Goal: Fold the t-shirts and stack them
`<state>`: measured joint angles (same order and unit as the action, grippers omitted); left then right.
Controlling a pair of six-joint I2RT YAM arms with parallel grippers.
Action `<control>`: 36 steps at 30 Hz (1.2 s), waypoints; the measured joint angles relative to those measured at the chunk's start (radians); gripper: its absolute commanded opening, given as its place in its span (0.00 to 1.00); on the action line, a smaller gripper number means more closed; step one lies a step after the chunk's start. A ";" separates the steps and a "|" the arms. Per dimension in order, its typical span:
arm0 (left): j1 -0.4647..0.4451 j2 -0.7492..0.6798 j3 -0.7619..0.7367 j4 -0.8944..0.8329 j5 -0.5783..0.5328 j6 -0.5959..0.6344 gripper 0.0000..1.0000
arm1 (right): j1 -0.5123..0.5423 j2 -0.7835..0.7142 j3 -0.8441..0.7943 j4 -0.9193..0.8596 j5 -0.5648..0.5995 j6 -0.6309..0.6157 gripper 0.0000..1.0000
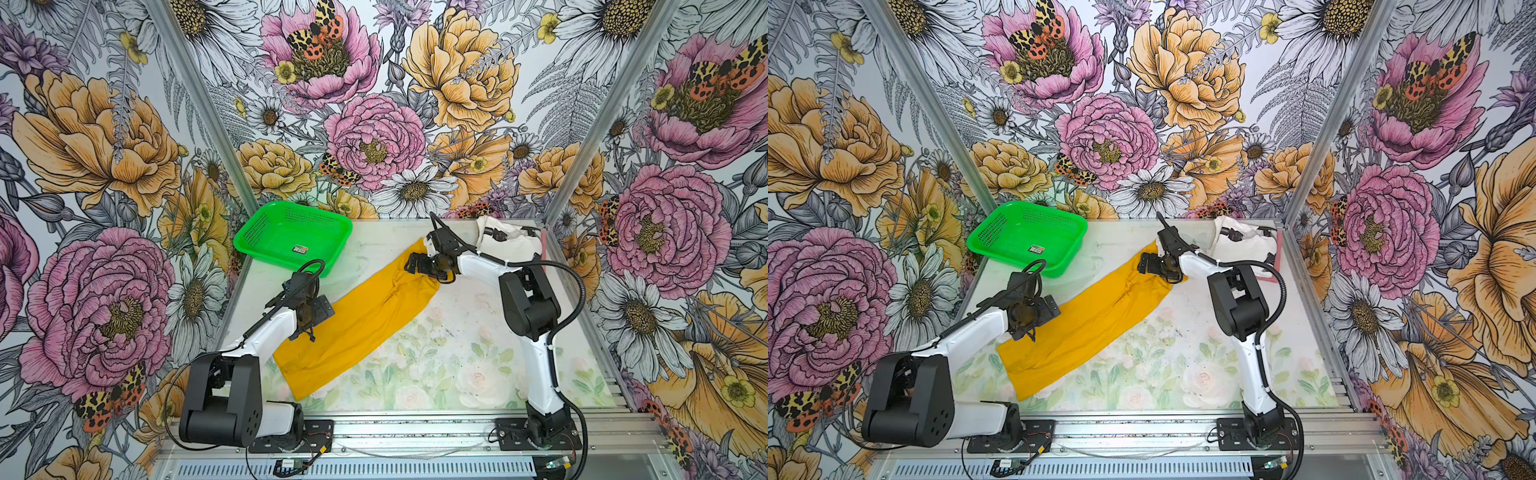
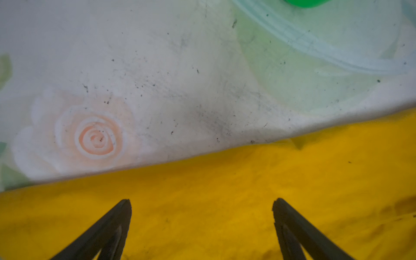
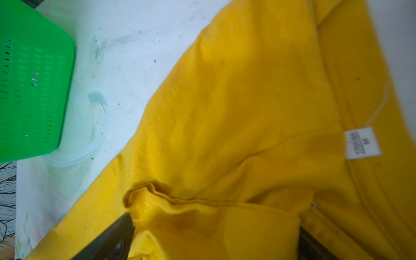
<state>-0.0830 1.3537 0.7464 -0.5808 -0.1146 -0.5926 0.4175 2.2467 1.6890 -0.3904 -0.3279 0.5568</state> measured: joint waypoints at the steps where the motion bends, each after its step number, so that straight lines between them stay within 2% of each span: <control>1: 0.009 0.003 0.006 -0.008 0.000 0.002 0.99 | 0.005 0.010 0.019 -0.001 -0.012 -0.013 0.99; 6: 0.034 0.002 0.021 -0.026 0.009 0.020 0.99 | 0.048 -0.045 -0.006 -0.036 -0.026 -0.079 1.00; 14: 0.092 -0.003 0.024 -0.050 0.018 0.027 0.99 | 0.153 -0.312 -0.264 -0.038 -0.013 -0.081 1.00; 19: 0.094 0.067 0.026 -0.050 0.018 0.027 0.99 | 0.217 -0.362 -0.393 -0.042 0.028 -0.068 0.99; 25: 0.076 0.130 0.026 -0.050 0.019 0.023 0.99 | 0.216 -0.452 -0.500 -0.064 0.077 -0.044 1.00; 27: 0.038 0.132 0.026 -0.050 0.019 0.014 0.99 | 0.216 -0.485 -0.512 -0.063 0.087 -0.041 0.99; 30: -0.068 0.132 0.026 -0.050 0.021 -0.022 0.99 | 0.208 -0.524 -0.529 -0.058 0.100 -0.038 0.99; 36: -0.388 0.135 0.031 -0.043 0.023 -0.166 0.99 | 0.154 -0.578 -0.607 -0.046 0.116 -0.029 0.99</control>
<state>-0.4706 1.4883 0.7769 -0.6235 -0.0917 -0.7582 0.5716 1.6688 1.0821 -0.4362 -0.2123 0.5274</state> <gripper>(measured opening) 0.988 0.995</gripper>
